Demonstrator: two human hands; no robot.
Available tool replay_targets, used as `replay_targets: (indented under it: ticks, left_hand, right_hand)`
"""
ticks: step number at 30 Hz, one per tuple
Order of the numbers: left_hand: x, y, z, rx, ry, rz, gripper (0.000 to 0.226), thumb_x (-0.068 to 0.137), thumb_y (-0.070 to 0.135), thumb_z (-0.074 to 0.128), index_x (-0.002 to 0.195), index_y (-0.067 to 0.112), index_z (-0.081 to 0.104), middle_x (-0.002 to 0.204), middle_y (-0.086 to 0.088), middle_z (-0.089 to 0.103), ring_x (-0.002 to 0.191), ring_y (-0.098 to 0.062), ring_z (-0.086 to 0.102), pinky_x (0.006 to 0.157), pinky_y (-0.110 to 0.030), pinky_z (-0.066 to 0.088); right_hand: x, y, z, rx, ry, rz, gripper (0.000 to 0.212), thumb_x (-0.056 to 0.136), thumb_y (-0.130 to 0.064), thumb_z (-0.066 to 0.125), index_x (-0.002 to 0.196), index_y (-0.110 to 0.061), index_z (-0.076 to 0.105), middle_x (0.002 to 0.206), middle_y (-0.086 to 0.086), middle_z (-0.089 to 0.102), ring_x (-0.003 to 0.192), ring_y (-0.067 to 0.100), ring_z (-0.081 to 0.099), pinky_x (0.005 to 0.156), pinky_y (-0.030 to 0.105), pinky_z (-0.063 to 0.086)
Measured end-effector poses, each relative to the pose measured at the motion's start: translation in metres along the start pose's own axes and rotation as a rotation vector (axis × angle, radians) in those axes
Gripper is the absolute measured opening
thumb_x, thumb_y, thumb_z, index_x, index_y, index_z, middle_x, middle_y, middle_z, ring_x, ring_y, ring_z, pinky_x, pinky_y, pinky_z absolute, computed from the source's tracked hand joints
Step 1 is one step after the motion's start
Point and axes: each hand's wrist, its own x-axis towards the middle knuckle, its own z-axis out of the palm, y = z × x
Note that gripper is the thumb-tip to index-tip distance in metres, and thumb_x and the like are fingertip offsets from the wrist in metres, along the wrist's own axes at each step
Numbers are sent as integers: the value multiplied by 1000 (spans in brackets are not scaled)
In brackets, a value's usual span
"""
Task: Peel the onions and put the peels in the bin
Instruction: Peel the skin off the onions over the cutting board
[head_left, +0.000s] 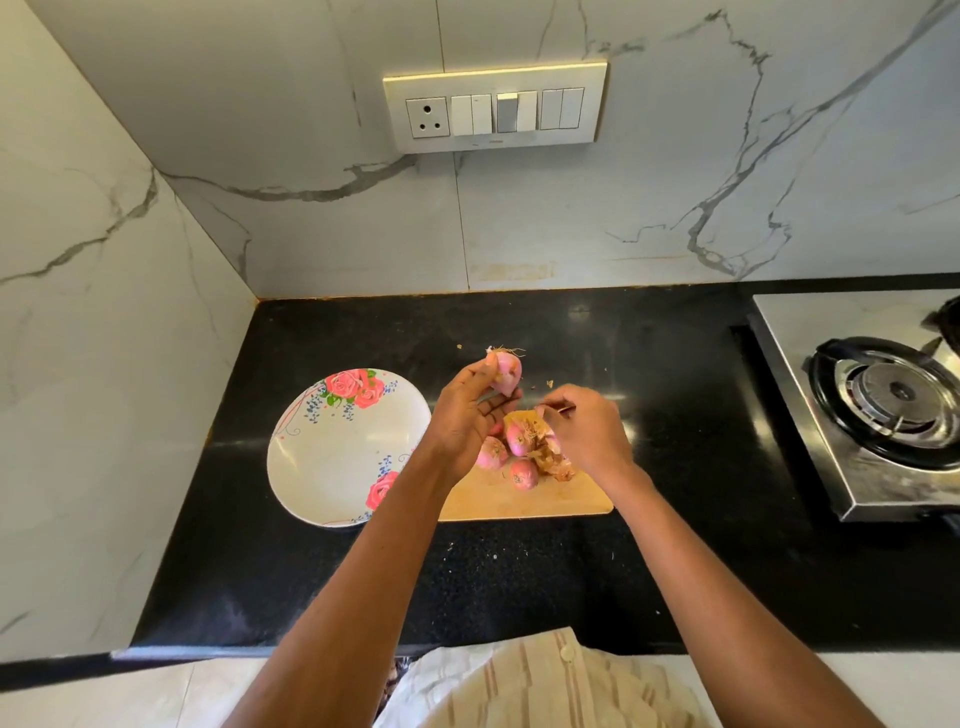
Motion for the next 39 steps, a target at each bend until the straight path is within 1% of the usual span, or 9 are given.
replay_targets:
  ticks: [3,6,10,14,22,27,32,35,39]
  left_hand:
    - [0,-3,-10,69,-23,40,33,102,37,54,126,17,65,118,-4,71,112,-21,67,104,-35,52]
    - [0,-3,-17,69,-42,85,46,88,40,65,128,17,65,121,-5,71,115,-22,68,103,-35,53]
    - [10,4,-17,70,-63,139,53,82,33,75,130,17,63,123,-1,72,117,-19,67,104,-34,52]
    - [20,4,-15,150,-70,168,45,87,29,76,129,22,64,122,6,72,116,-15,68,103,-35,53]
    - [22,-5,-16,162,-39,173,47,86,35,77,129,23,64,124,5,71,117,-17,67,106,-41,52]
    - [21,-3,-13,142,-32,160,53,81,37,78,129,21,64,123,4,72,117,-17,67,106,-40,52]
    - [15,-2,-9,97,-33,147,54,78,38,78,128,21,64,121,3,73,117,-18,68,106,-39,52]
    - [12,-1,-7,7,-41,136,55,79,33,75,130,16,63,123,-2,72,116,-19,69,103,-34,54]
    - [14,-1,-11,-87,-17,95,39,93,24,66,131,14,61,125,-7,71,115,-22,69,98,-30,56]
  right_hand:
    - [1,-16,-3,207,58,-40,13,98,-22,66,109,-22,73,98,-13,72,89,2,68,77,18,56]
    - [3,-40,-6,427,42,-71,21,98,-30,66,115,-19,73,100,-9,75,87,4,73,72,18,58]
    - [11,-49,-11,333,93,-142,17,94,-31,71,108,-24,77,98,-14,75,90,3,72,79,20,59]
    - [14,-45,-14,278,133,-158,16,93,-31,73,106,-24,78,95,-15,76,88,0,72,79,21,60]
    - [11,-43,-13,248,74,-172,22,92,-34,72,111,-25,77,97,-20,72,94,-5,68,79,10,54]
    - [15,-41,-17,223,84,-191,18,93,-29,73,108,-23,79,96,-15,75,91,-2,68,77,11,53]
    - [17,-37,-14,237,107,-171,12,93,-24,73,103,-27,77,92,-21,72,90,-4,67,75,9,52]
    - [20,-35,-13,298,108,-131,12,93,-17,72,102,-24,76,92,-17,73,89,0,69,77,13,56]
    - [20,-23,-12,315,74,-57,16,95,-11,68,104,-23,75,93,-14,73,84,-1,70,74,12,55]
